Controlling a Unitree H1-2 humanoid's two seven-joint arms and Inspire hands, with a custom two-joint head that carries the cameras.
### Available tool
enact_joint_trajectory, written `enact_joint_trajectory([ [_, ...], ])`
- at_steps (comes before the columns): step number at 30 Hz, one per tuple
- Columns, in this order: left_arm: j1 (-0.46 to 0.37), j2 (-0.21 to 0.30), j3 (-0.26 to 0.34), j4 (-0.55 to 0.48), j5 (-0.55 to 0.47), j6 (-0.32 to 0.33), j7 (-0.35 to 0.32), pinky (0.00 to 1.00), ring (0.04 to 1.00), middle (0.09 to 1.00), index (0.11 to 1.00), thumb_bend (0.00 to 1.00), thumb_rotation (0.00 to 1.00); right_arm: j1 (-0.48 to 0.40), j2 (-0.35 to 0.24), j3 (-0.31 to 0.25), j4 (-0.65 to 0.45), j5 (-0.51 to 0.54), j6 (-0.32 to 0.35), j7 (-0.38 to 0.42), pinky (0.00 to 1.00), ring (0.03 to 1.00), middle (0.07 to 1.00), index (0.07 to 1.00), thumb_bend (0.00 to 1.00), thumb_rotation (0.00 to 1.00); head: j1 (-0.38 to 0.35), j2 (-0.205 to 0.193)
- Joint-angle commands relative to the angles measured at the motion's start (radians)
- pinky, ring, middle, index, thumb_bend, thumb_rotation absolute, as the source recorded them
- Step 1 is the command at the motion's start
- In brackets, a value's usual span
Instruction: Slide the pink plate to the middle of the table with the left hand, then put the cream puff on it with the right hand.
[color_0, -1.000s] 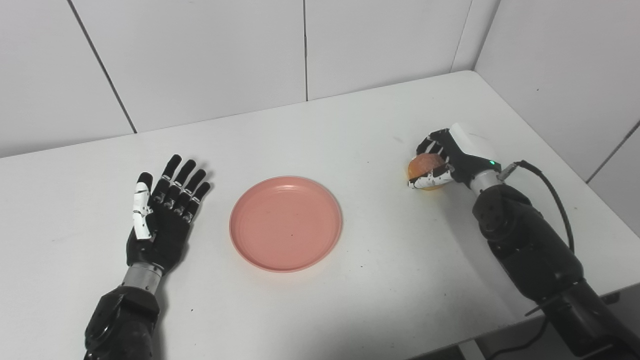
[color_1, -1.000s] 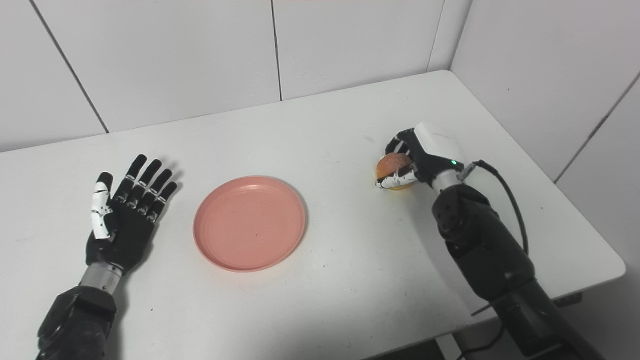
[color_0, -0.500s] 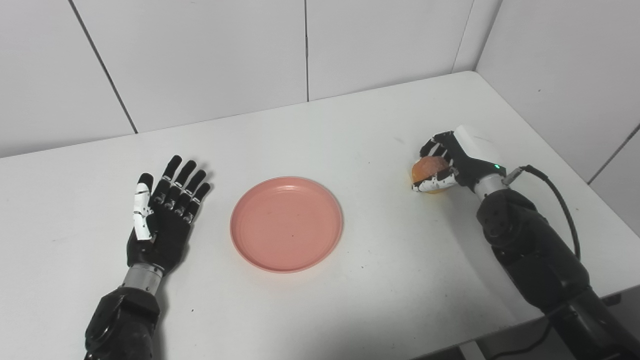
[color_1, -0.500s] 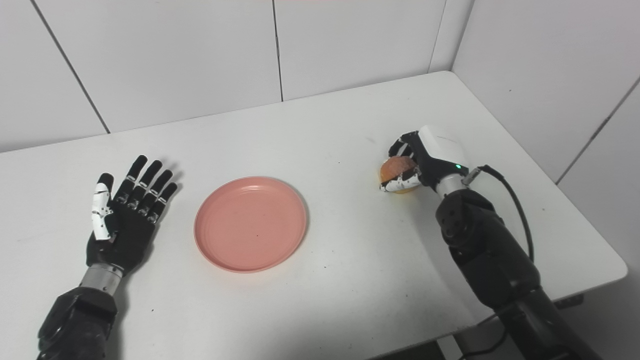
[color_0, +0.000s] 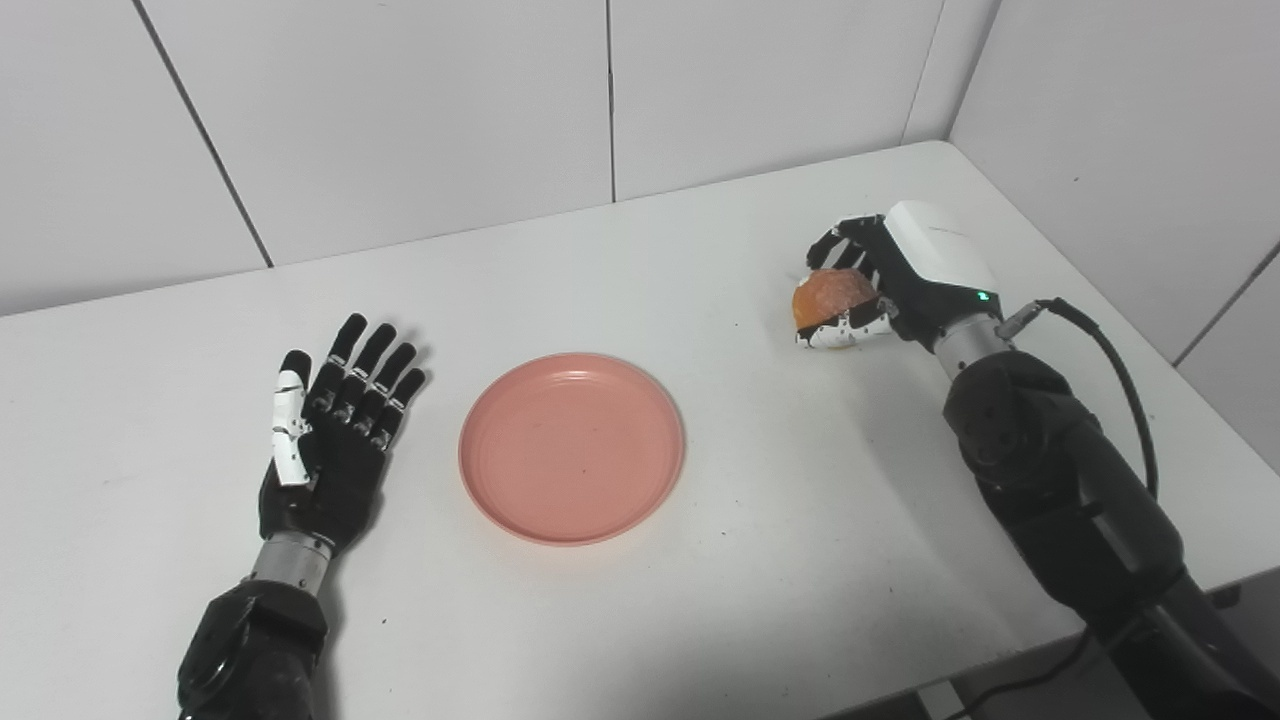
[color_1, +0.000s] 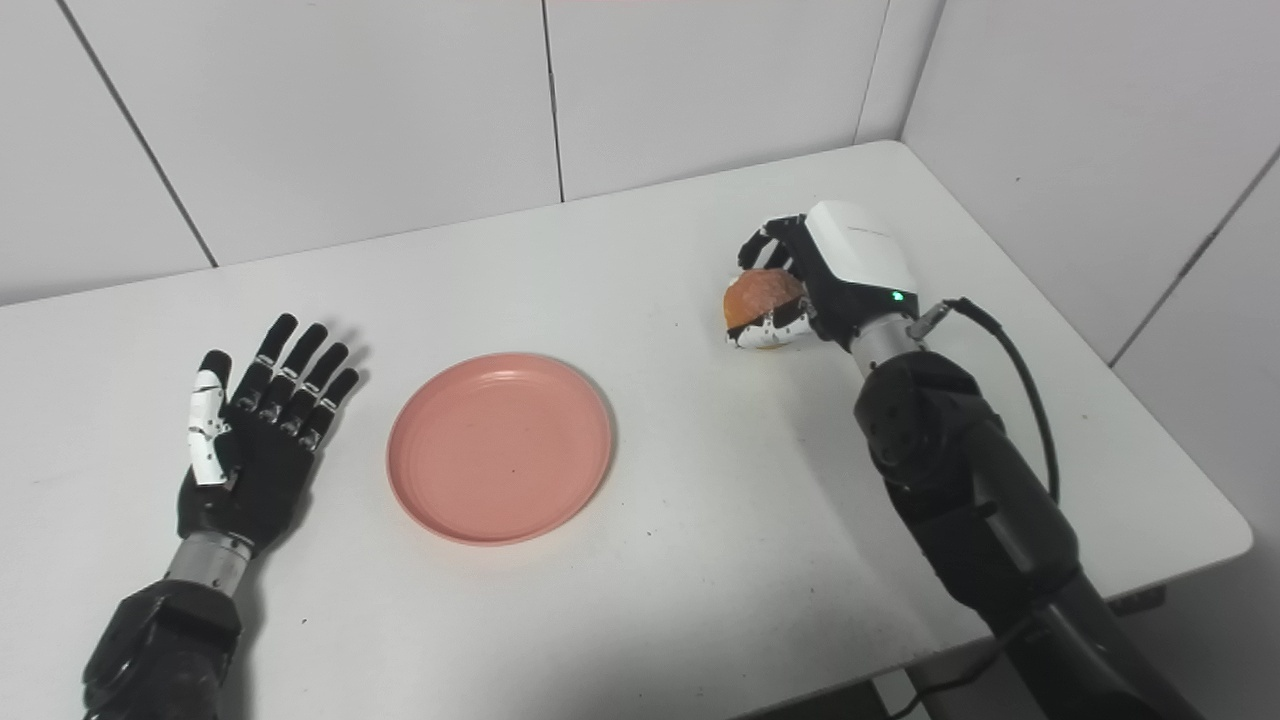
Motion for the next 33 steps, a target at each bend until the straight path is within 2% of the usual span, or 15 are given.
enact_joint_trajectory([
  [1, 0.058, -0.013, -0.017, 0.026, 0.047, 0.047, 0.053, 0.95, 0.943, 0.945, 0.939, 0.41, 1.0, -0.043, -0.001, 0.003, -0.052, -0.021, -0.015, 0.002, 0.35, 0.425, 0.449, 0.529, 0.52, 0.0, 0.024, 0.002],
  [4, 0.065, -0.029, -0.024, 0.009, 0.058, 0.052, 0.074, 0.95, 0.947, 0.944, 0.933, 0.41, 1.0, -0.053, 0.013, 0.011, -0.07, -0.015, -0.023, 0.016, 0.33, 0.399, 0.442, 0.54, 0.52, 0.0, 0.066, 0.007],
  [11, 0.082, -0.071, -0.045, -0.041, 0.097, 0.069, 0.148, 0.91, 0.912, 0.917, 0.906, 0.41, 1.0, -0.088, 0.07, 0.075, -0.073, -0.036, -0.047, 0.032, 0.3, 0.37, 0.425, 0.538, 0.52, 0.0, 0.139, 0.016],
  [15, 0.086, -0.094, -0.058, -0.057, 0.107, 0.077, 0.173, 0.91, 0.904, 0.914, 0.902, 0.4, 1.0, -0.109, 0.096, 0.109, -0.071, -0.042, -0.052, 0.054, 0.32, 0.404, 0.442, 0.534, 0.52, 0.0, 0.241, 0.026],
  [18, 0.089, -0.11, -0.068, -0.068, 0.117, 0.082, 0.187, 0.91, 0.902, 0.913, 0.902, 0.4, 1.0, -0.119, 0.108, 0.128, -0.068, -0.044, -0.079, 0.052, 0.34, 0.422, 0.451, 0.527, 0.52, 0.0, 0.277, 0.029],
  [24, 0.092, -0.143, -0.089, -0.088, 0.144, 0.087, 0.228, 0.89, 0.893, 0.903, 0.891, 0.39, 1.0, -0.138, 0.131, 0.152, -0.052, -0.014, -0.13, 0.057, 0.31, 0.38, 0.43, 0.535, 0.52, 0.0, 0.381, 0.049],
  [29, 0.09, -0.16, -0.104, -0.089, 0.164, 0.083, 0.244, 0.89, 0.892, 0.897, 0.884, 0.4, 1.0, -0.139, 0.146, 0.168, -0.054, -0.005, -0.133, 0.077, 0.31, 0.383, 0.435, 0.535, 0.52, 0.0, 0.442, 0.056],
  [33, 0.088, -0.178, -0.108, -0.089, 0.17, 0.085, 0.252, 0.89, 0.89, 0.894, 0.885, 0.39, 1.0, -0.134, 0.163, 0.183, -0.035, 0.0, -0.185, 0.056, 0.32, 0.391, 0.44, 0.535, 0.52, 0.0, 0.491, 0.058],
])
